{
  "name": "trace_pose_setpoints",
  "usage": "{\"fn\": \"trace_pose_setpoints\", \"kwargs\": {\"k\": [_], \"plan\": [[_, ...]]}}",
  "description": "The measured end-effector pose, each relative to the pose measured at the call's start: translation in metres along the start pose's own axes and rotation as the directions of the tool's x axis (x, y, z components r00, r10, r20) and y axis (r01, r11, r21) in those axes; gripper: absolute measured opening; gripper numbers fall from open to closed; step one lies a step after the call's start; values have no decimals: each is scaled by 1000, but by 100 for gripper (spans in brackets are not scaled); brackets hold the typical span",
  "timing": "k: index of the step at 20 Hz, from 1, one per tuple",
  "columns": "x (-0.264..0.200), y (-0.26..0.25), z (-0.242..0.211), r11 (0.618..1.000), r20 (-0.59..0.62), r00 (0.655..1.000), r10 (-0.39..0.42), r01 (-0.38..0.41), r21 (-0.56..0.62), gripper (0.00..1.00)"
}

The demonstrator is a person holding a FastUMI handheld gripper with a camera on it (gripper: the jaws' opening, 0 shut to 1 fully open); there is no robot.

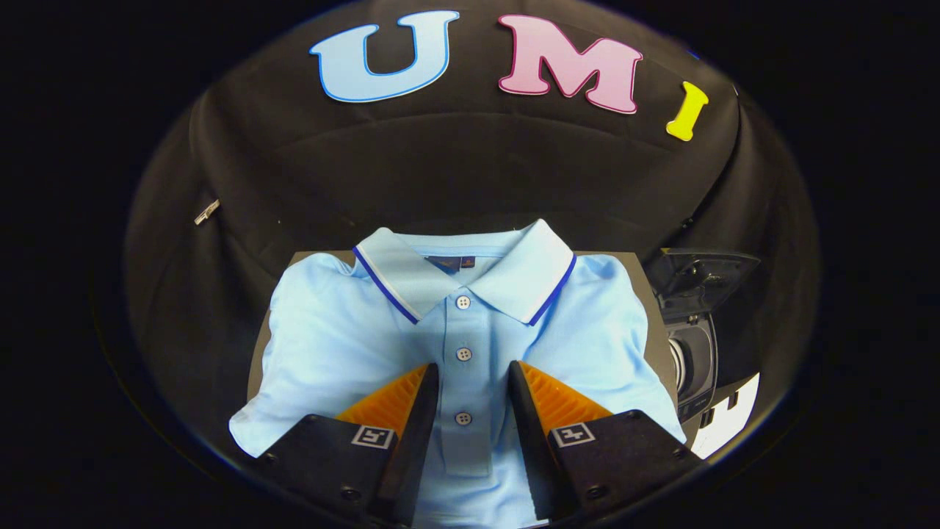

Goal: Put the clothes into the washing machine and then close the washing machine lid.

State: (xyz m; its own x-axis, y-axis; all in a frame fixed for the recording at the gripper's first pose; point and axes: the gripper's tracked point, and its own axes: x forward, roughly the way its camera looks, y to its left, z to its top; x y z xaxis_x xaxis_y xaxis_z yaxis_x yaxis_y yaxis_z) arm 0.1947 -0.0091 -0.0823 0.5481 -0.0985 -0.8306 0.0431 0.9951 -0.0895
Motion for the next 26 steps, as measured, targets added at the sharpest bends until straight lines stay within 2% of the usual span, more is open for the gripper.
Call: {"fn": "trace_pose_setpoints", "kwargs": {"k": [1,3,8,10,18,22,26], "plan": [[1,-1,3,1000,13,1000,-5,5,-7,63],[2,-4,3,999,23,1000,15,-14,-42,27],[2,-11,0,1000,31,1000,4,-4,-3,26],[1,-11,-1,1000,45,999,11,-10,-24,10],[0,-11,1,996,155,988,-22,35,-85,10],[0,-11,1,998,154,988,-21,29,-50,10],[-5,-11,4,998,212,977,-4,18,-63,9]]}}
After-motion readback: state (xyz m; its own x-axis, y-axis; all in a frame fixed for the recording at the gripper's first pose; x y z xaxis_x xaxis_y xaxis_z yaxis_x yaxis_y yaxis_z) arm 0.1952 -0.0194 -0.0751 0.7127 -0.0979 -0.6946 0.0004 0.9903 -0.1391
